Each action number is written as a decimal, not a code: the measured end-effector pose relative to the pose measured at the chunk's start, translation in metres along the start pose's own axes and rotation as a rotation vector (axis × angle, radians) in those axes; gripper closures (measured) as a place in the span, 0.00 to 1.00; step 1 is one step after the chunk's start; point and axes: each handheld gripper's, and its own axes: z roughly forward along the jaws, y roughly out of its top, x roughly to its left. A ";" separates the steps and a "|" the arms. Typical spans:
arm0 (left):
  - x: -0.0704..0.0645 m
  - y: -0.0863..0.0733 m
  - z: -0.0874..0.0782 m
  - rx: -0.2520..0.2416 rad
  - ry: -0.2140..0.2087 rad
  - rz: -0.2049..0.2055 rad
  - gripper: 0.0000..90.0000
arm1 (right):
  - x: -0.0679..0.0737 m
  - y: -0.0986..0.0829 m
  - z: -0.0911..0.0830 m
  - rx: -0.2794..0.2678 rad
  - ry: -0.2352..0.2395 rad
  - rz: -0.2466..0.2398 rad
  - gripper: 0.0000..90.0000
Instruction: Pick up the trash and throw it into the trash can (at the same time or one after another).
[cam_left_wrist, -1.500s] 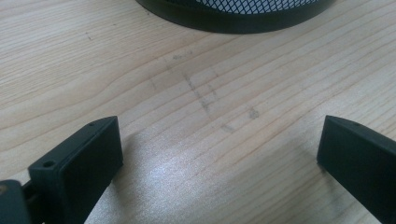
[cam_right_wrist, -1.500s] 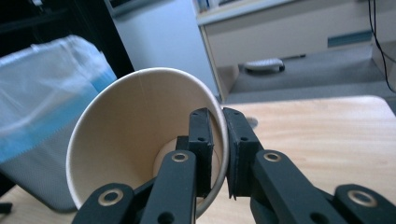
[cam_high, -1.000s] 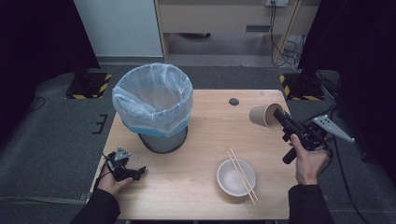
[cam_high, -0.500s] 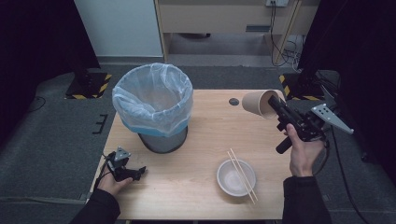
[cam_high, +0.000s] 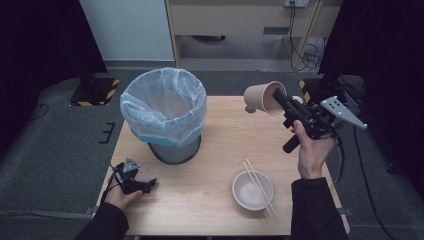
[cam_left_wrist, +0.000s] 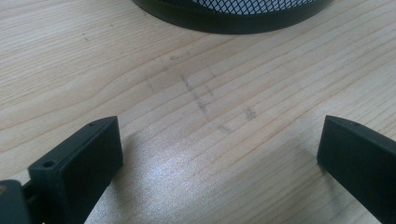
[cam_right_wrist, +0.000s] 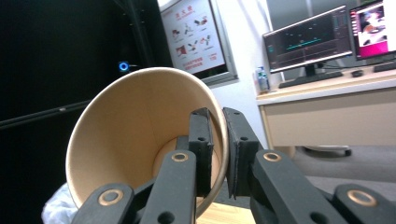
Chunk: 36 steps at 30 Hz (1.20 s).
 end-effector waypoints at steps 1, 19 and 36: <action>0.000 0.000 0.000 0.000 0.000 0.000 0.00 | 0.002 0.001 0.003 0.002 0.004 -0.003 0.92; -0.001 0.001 0.001 -0.001 -0.004 0.004 0.00 | 0.035 0.005 0.057 0.032 0.051 -0.020 0.92; -0.001 0.001 0.001 -0.001 -0.010 0.009 0.00 | 0.066 -0.001 0.110 0.095 0.094 -0.048 0.92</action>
